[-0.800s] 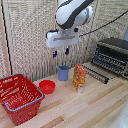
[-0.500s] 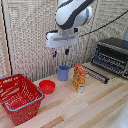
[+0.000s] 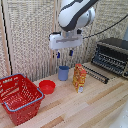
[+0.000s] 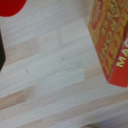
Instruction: Extend the gripper towards the oven tray handle. Grasp the handle and carefully pull the tray out of the oven. Move the gripper above the red bowl. Grab the red bowl gently. Lift the bowl and place it onto the oven tray.
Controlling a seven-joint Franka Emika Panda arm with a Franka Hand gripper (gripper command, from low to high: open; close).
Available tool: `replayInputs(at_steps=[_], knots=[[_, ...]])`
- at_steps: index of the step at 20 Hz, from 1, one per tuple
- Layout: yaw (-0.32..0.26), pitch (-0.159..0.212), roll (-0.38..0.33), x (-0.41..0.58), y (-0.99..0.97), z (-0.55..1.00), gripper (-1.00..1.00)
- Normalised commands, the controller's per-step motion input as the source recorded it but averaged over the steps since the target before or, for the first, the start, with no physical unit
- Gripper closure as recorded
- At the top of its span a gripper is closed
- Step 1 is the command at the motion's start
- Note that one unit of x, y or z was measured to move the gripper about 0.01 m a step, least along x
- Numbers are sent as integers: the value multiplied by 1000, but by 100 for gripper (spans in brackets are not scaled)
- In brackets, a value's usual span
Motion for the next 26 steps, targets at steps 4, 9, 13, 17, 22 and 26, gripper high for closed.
replayInputs(at_steps=[4, 9, 13, 17, 22, 26], knots=[[23, 4, -283, -20, -553, 90, -100], [42, 24, -294, -37, -535, 0, -100], [21, 78, -304, -12, -528, 0, -100], [34, 87, -311, -37, -506, 0, -100], [36, 114, -314, -16, -465, -32, -100], [99, 140, -264, 123, -411, -246, -100]])
